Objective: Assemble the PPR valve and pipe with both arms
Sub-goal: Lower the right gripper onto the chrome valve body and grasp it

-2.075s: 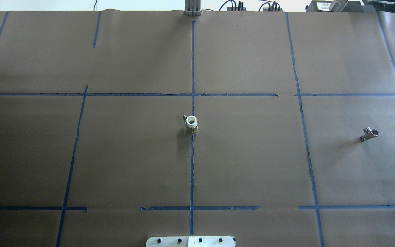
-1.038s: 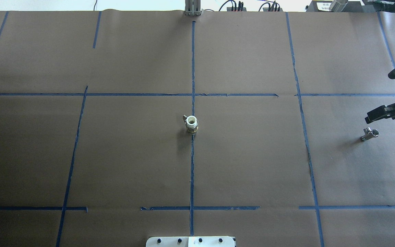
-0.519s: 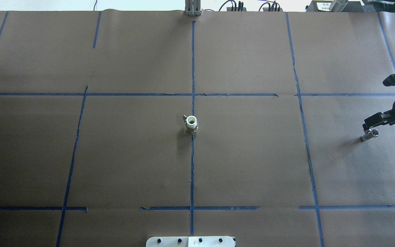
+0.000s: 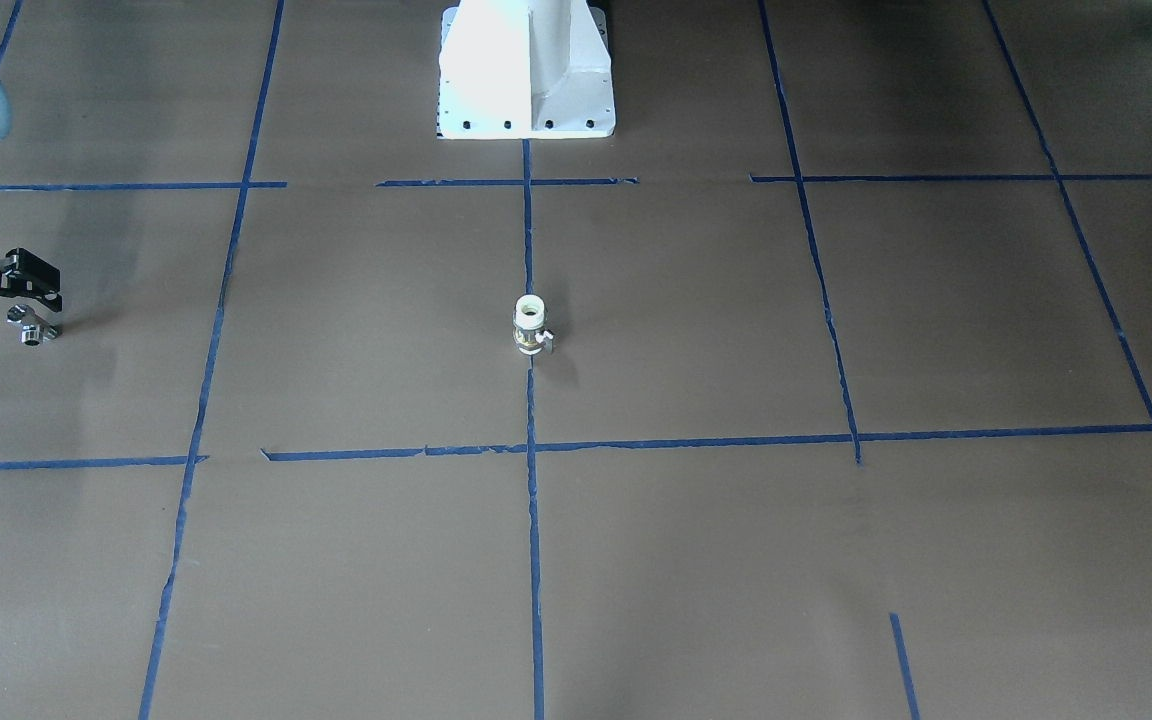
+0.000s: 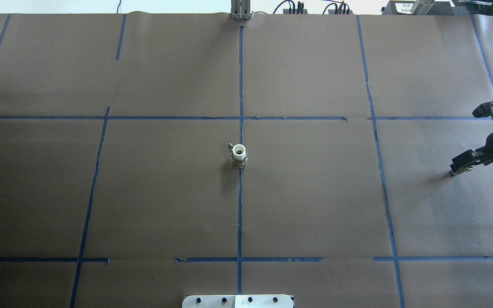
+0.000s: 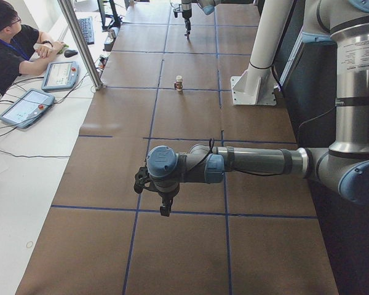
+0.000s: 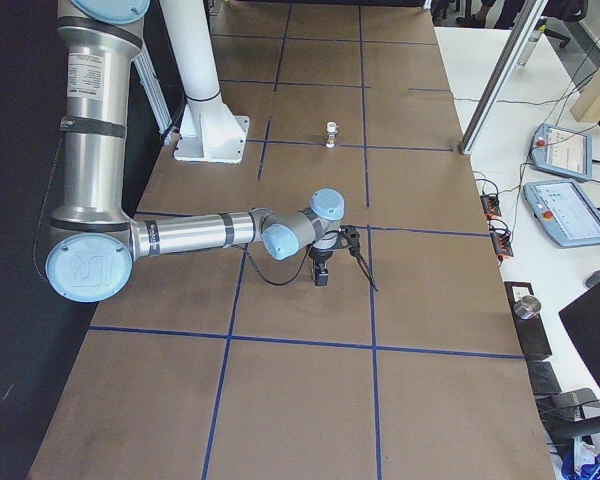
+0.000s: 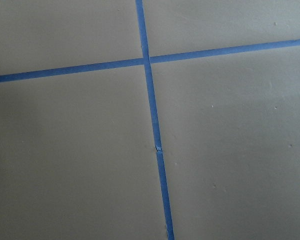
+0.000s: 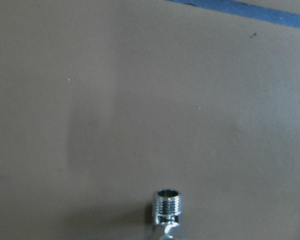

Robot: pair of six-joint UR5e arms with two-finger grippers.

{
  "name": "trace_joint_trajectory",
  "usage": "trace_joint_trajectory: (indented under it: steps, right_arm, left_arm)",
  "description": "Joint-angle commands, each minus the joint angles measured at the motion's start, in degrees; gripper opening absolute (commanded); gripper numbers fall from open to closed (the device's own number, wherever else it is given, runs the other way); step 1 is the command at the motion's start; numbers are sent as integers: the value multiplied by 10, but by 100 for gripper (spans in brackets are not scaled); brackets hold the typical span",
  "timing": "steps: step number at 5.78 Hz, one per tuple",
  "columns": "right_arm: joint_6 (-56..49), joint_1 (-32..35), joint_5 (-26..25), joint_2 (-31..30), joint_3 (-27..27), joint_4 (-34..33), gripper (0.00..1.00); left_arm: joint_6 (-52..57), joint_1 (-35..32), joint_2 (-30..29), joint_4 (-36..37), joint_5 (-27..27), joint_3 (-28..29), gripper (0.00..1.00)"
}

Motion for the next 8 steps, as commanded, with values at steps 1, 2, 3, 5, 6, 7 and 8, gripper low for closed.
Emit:
trace_joint_trajectory:
  steps: [1,2,3,5,6,7,8]
  right_arm:
    - [0,-2,-7,0,-4,0,90]
    - [-1,-2,-7,0,-4,0,31]
    - [0,-3,-5,0,-3,1,8]
    - [3,-2,-5,0,-3,0,0]
    - [9,-1,-3,1,6,0,0]
    - [14,-1,-1,8,38,-8,0]
    - [41,-2,1,27,50,-11,0]
  left_arm:
    - [0,0,0,0,0,0,100]
    - [1,0,-1,0,0,0,100]
    - [2,0,-1,0,1,0,100]
    - [1,0,-3,0,0,0,100]
    - [1,0,-3,0,1,0,100]
    - [0,0,-4,0,1,-3,100]
    - [-1,0,-4,0,1,-3,100]
